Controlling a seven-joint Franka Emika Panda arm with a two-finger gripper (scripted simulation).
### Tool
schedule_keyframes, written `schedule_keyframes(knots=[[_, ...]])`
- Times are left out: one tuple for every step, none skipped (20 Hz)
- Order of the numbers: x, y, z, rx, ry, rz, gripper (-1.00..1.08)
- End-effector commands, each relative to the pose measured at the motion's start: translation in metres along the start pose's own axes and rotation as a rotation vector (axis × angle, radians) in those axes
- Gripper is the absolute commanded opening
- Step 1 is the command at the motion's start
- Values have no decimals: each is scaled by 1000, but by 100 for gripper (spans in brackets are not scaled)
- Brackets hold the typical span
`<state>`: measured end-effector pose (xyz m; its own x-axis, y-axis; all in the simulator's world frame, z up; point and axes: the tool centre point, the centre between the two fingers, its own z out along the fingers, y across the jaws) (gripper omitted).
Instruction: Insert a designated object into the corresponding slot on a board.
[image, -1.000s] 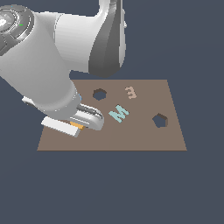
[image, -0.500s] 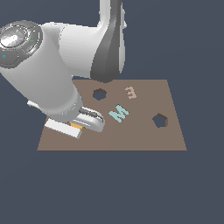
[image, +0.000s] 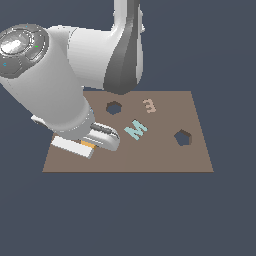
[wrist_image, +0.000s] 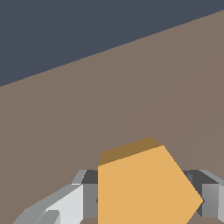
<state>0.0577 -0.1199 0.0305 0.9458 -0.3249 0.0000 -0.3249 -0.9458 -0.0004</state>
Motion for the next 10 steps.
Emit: schedule_keyframes(knots=[[1, -2, 0, 0, 0, -9, -100], [1, -4, 0, 0, 0, -17, -100], [2, -7, 0, 0, 0, -28, -100], [3, -10, 0, 0, 0, -42, -100], [4, -13, -1, 0, 0, -57, -100], [5, -18, -1, 0, 0, -76, -100], [6, -23, -1, 0, 0, -96, -100], [7, -28, -1, 0, 0, -119, -100], [9, -34, -1, 0, 0, -145, -100], [10, -41, -2, 0, 0, -173, -100]])
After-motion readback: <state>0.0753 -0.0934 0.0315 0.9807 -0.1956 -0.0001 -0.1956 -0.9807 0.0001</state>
